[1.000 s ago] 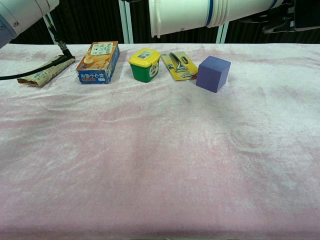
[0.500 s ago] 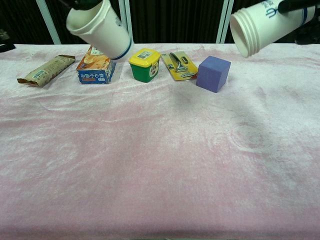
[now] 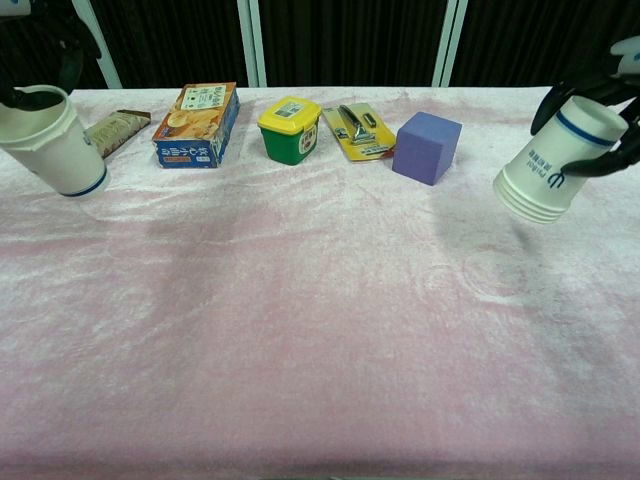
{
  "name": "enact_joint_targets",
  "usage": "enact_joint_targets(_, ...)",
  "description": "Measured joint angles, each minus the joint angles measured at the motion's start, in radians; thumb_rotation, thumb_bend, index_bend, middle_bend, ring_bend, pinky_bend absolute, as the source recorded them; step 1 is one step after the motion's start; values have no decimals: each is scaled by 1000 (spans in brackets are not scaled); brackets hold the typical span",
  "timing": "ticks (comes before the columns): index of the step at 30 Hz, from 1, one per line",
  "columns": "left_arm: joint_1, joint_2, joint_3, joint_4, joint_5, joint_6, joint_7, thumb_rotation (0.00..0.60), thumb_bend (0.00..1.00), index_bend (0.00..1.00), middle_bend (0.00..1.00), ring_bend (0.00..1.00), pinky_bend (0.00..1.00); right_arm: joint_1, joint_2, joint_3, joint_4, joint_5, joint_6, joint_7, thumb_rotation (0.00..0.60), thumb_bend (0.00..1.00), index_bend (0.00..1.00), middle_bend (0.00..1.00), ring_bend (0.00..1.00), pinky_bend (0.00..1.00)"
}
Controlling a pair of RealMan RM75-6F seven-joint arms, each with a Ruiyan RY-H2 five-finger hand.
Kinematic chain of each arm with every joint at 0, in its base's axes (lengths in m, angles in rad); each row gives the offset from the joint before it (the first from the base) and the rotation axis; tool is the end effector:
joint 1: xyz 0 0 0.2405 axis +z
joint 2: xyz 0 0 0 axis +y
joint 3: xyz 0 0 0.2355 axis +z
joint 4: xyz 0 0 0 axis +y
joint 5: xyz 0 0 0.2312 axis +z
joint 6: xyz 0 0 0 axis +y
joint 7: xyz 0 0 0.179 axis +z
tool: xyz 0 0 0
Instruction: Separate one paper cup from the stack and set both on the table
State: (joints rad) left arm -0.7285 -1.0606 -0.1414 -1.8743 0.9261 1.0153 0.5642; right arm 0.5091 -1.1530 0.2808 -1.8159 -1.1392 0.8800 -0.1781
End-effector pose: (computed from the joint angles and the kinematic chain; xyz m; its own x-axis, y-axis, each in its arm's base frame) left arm -0.1506 0.3595 0.0735 0.6364 0.1927 0.7469 0.7657 -0.2743 -0.5817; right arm -0.1664 -0.3415 0.0501 0.2853 -0.3233 0.9023 -0.9499 -0.2205 0.2214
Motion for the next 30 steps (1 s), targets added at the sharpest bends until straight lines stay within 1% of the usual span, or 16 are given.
enact_joint_targets(2,2,-6,7,29,-4,-11,-11,600,577,563,177,0,0,4,-64,-42,18,-25,79,-130,600,645,791,578,717,696)
enact_joint_targets(5,4,-28,18,80,0,-29,-32,600,577,557,177,0,0,10,-167,-94,63,-66,186,-260,600,644,791,577,716,697)
enact_joint_targets(8,5,-61,26,134,11,-43,-58,600,577,557,177,0,0,16,-252,-131,123,-93,231,-321,600,644,791,577,715,696)
enact_joint_targets(12,9,-121,30,220,28,-57,-111,600,577,555,176,0,0,29,-309,-156,182,-95,225,-340,600,644,791,577,715,696)
enact_joint_targets(19,12,-222,44,357,56,-95,-179,600,572,549,176,0,0,43,-366,-166,254,-92,210,-329,600,644,791,577,715,696)
enact_joint_targets(23,16,-247,48,389,76,-101,-202,600,567,545,172,0,0,49,-384,-169,277,-101,212,-330,600,643,791,577,714,696)
enact_joint_targets(30,20,-254,50,405,77,-104,-203,600,532,507,160,0,0,58,-373,-170,256,-86,194,-346,600,644,791,568,703,683)
